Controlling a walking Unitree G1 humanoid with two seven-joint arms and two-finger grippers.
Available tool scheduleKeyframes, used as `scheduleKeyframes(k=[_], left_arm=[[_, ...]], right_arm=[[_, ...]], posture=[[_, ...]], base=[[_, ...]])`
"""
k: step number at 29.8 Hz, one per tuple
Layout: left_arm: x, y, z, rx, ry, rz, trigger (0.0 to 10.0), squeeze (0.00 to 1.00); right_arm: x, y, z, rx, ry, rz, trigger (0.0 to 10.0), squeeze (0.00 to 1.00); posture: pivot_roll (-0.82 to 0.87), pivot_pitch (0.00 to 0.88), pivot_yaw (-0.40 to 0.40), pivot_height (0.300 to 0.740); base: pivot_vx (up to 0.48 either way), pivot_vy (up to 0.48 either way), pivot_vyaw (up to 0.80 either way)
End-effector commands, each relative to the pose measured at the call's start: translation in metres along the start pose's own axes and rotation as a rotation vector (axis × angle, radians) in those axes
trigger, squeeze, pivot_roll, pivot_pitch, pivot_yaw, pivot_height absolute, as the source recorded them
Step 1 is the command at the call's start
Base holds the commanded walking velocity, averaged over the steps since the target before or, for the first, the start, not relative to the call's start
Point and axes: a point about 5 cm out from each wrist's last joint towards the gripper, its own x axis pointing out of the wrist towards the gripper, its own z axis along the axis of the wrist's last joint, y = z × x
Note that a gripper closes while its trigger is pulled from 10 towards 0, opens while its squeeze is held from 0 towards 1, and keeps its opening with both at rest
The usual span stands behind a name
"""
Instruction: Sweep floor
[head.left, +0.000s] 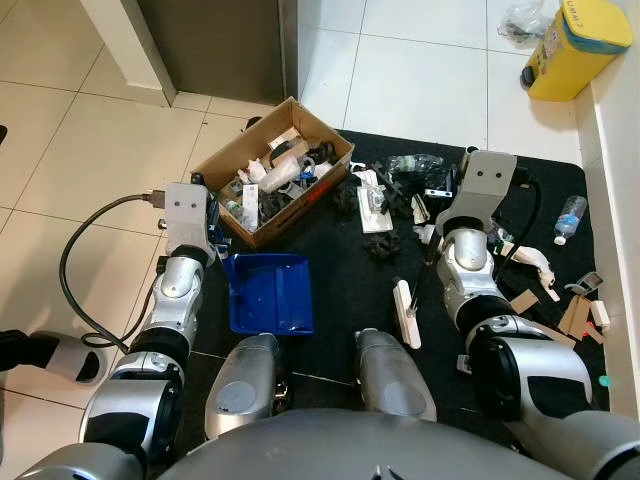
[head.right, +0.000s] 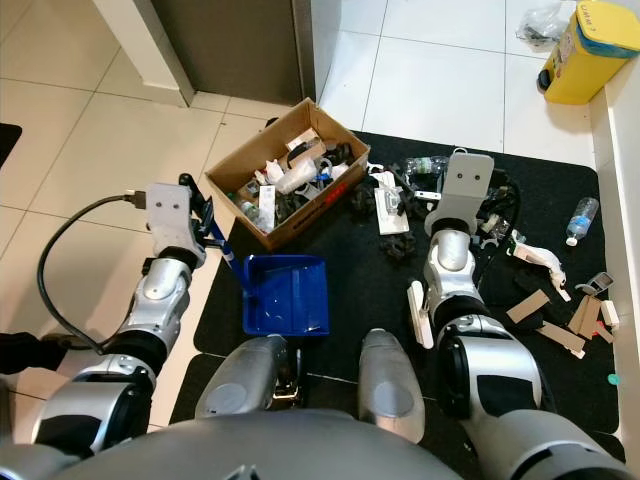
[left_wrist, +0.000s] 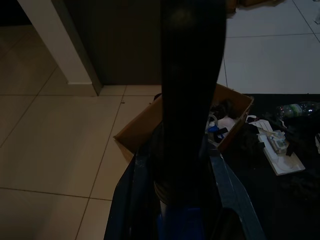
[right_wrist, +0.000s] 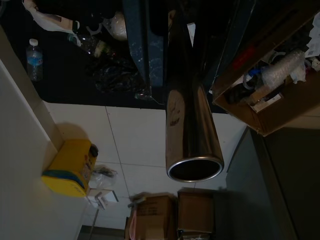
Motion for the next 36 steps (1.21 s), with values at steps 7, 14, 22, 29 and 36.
scheduleKeyframes(k=[7,14,22,29,36], left_arm=[[-0.0031,0.0041,-0.0065,0.037,0.034,0.003,10.0,0.00],[-0.0032,0.0041,-0.0066,0.039,0.034,0.002,10.0,0.00],[-0.0032,0.0048,-0.0064,0.040,0.034,0.001,10.0,0.00],[-0.0030,0.0047,-0.0063,0.040,0.034,0.001,10.0,0.00],[-0.0029,0.0045,-0.0062,0.040,0.034,0.001,10.0,0.00]], right_arm=[[-0.0072,-0.0030,-0.0150,-0.033,0.073,0.001,10.0,0.00],[-0.0076,-0.0027,-0.0155,-0.032,0.075,0.001,10.0,0.00],[-0.0081,-0.0023,-0.0160,-0.032,0.077,-0.001,10.0,0.00],[-0.0080,-0.0025,-0.0161,-0.032,0.078,-0.001,10.0,0.00],[-0.0080,-0.0027,-0.0163,-0.034,0.079,-0.001,10.0,0.00]], posture=[[0.11,0.000,0.018,0.740],[0.11,0.000,0.018,0.740],[0.11,0.000,0.021,0.740],[0.11,0.000,0.021,0.740],[0.11,0.000,0.020,0.740]], base=[[0.000,0.000,0.00],[0.000,0.000,0.00],[0.000,0.000,0.00],[0.000,0.000,0.00],[0.000,0.000,0.00]])
